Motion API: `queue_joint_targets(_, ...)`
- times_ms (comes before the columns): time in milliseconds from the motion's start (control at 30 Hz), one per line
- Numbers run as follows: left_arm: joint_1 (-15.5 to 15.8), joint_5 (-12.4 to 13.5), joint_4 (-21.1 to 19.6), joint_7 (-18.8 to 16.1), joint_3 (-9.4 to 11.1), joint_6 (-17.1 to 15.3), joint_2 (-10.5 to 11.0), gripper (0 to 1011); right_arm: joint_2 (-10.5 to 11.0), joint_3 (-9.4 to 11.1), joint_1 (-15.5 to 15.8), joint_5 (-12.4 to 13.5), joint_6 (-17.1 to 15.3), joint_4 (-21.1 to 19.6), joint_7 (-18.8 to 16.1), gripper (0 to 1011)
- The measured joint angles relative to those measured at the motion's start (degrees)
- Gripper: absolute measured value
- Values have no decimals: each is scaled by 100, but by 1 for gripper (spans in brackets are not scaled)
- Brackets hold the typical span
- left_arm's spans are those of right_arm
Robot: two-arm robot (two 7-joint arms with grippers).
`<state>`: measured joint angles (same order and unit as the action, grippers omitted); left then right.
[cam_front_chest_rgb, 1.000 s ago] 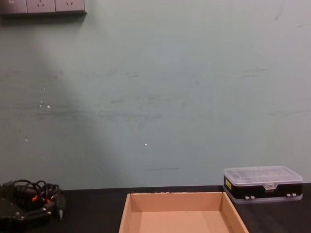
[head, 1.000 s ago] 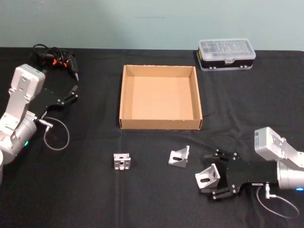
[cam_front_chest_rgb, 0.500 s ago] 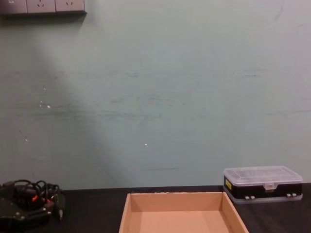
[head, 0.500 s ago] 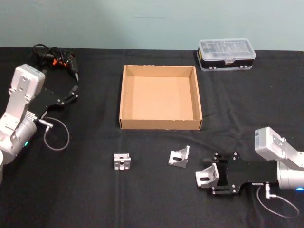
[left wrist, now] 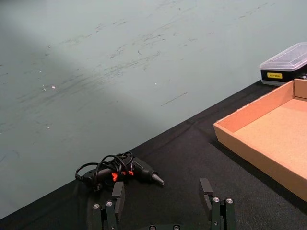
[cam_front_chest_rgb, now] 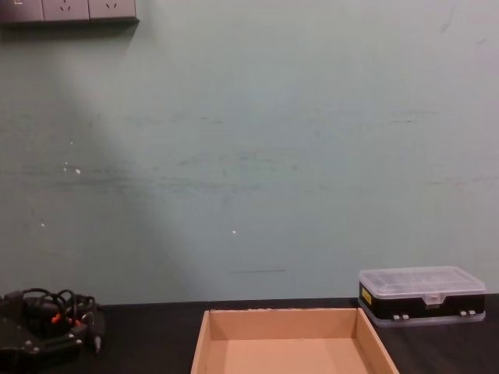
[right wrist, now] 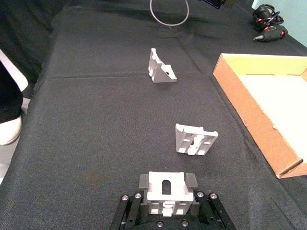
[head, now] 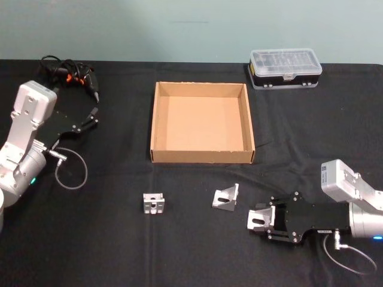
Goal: Use one hand to pick up the angle iron from the table and place it into the box.
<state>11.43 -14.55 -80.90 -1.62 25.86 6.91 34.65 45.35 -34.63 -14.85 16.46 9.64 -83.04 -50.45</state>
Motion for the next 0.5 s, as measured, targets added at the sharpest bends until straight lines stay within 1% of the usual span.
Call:
queue_joint_targets(200,0,0,0,0,0,0,0,1011,1,10,6,11,5,-5,14,453)
queue_joint_targets(300,0,0,0,0,0,0,0,1011,16,122,71,96,49,-84,138,453)
queue_joint_targets(367,0,0,0,0,0,0,0,1011,50,254,126,259,58,-172,194,453)
queue_joint_targets(400,0,0,0,0,0,0,0,1011,76,345,142,380,52,-221,200,453)
queue_joint_targets(467,0,0,0,0,0,0,0,1011,99,450,147,531,33,-273,197,453)
queue_joint_targets(500,0,0,0,0,0,0,0,1011,113,564,145,687,9,-323,201,453)
